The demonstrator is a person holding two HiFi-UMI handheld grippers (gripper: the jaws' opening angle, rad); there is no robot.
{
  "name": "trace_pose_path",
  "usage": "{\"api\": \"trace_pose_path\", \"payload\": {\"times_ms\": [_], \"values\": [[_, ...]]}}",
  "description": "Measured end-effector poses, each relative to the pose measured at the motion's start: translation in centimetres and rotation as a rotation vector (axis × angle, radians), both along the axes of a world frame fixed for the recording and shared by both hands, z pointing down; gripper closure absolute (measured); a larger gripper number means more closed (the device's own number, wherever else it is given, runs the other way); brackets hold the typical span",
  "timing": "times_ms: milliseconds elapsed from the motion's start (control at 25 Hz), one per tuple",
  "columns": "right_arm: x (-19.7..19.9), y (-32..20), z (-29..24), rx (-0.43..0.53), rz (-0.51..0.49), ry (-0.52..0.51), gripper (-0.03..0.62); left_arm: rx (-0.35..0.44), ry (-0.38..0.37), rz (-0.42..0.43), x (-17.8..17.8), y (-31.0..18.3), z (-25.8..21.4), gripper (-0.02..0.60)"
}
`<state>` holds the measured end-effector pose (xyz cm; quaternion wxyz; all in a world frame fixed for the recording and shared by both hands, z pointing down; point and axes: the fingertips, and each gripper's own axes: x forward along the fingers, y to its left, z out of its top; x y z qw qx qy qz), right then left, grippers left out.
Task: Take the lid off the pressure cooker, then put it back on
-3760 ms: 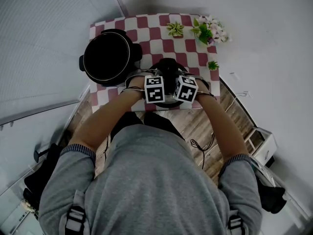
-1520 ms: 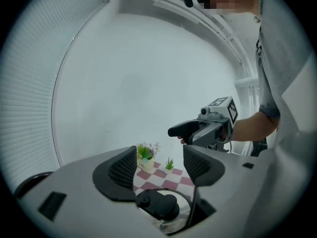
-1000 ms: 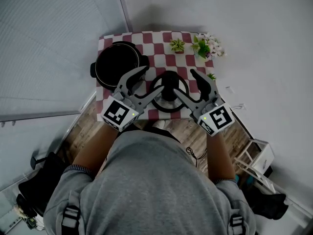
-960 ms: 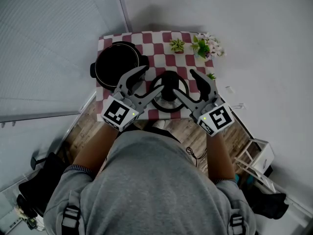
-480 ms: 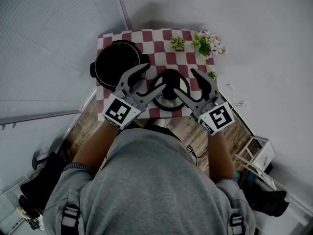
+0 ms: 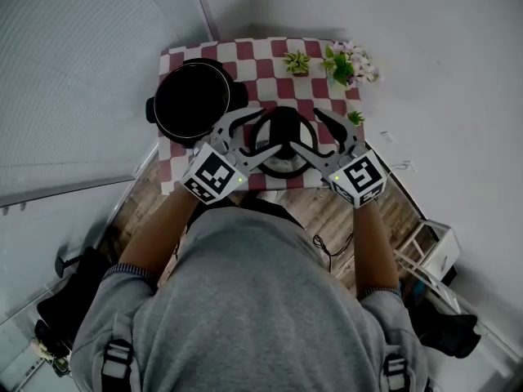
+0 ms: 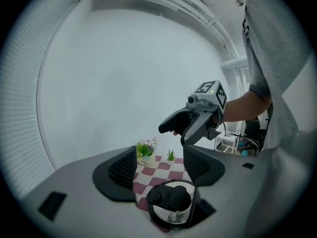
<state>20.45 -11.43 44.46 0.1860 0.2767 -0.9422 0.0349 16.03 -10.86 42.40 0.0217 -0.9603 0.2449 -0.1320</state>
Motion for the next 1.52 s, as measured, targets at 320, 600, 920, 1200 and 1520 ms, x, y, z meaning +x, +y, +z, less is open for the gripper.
{"api": "trace_pose_path", "payload": {"times_ms": [320,600,920,1200,1520], "values": [[1.2,0.2,6.2,-0.133,-0.104,0.182,0.237,-0.097,-0.271,0.127,1.9,0.5,8.2,0.264],[1.7,1.7,14.9,-0.241,-0.247,0.457,0.237,-0.172,-0.483,0.234,4.3,1.3,16.1,0.264],[1.5,2.2,21.9,-0.301,-0.35,0.648,0.24,-0.204,-0.652,0.297,5.2,0.8,23.1,0.264],[1.6,2.1,26.0,-0.337,-0.408,0.751,0.252,-0.289,-0.739,0.335,5.2,0.7,26.9,0.264],[1.6,2.4,28.6,-0.359,-0.446,0.789,0.267,-0.342,-0.787,0.362,5.8,1.1,29.9,0.265]]}}
